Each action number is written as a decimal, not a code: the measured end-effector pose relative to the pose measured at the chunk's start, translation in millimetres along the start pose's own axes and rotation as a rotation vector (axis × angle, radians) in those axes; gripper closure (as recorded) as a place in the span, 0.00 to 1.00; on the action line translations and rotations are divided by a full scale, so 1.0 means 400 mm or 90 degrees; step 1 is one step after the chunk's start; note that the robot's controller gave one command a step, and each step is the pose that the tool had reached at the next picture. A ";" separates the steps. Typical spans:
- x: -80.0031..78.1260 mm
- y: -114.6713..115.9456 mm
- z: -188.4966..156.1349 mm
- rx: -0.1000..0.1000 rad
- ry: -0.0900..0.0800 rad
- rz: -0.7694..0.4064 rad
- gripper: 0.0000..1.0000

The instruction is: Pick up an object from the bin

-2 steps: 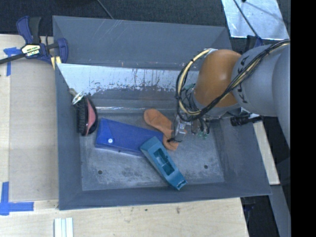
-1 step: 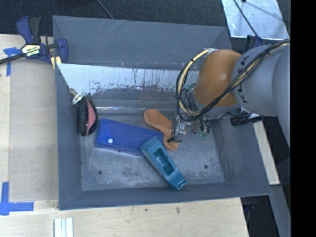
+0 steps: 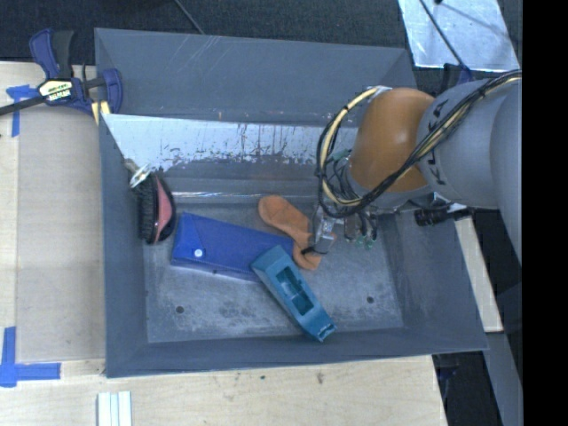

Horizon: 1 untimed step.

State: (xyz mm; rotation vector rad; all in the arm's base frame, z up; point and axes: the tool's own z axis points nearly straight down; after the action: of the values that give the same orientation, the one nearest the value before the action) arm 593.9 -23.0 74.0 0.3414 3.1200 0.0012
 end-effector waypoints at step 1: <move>-0.001 0.000 -0.005 0.000 -0.001 0.000 1.00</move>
Offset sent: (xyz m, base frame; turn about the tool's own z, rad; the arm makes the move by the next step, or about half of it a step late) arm 0.0000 0.0002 0.0751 0.0000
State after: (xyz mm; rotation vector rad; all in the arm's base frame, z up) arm 594.1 -23.1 76.0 0.3409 3.1181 0.0012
